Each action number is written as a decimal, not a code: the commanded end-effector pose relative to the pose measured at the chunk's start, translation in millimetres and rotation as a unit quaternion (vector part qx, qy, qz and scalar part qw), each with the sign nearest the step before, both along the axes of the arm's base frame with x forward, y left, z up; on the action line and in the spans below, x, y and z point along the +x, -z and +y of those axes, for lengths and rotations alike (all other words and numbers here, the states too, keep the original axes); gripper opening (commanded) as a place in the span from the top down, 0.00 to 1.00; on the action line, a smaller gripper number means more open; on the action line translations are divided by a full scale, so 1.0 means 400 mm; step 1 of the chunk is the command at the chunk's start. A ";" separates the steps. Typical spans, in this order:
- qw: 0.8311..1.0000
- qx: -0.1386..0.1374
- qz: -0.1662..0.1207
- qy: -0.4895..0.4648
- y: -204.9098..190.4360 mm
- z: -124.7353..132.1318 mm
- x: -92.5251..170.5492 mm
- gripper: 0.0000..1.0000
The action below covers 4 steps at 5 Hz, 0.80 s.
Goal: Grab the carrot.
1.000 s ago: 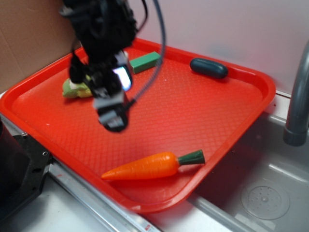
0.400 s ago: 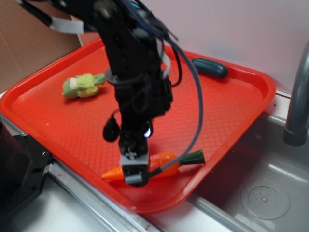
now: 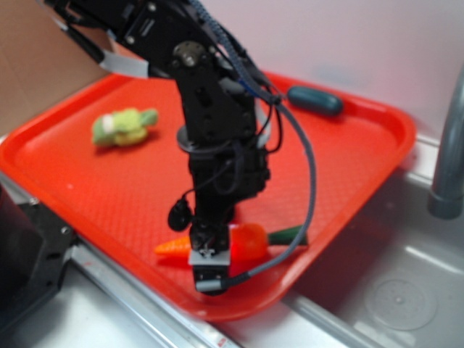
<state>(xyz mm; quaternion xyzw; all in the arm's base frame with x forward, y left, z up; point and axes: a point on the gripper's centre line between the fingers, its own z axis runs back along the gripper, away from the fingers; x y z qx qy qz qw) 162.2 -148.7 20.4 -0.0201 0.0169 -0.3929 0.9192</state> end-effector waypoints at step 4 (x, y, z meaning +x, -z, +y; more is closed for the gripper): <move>0.972 -0.023 -0.073 -0.221 -0.248 0.171 0.053 1.00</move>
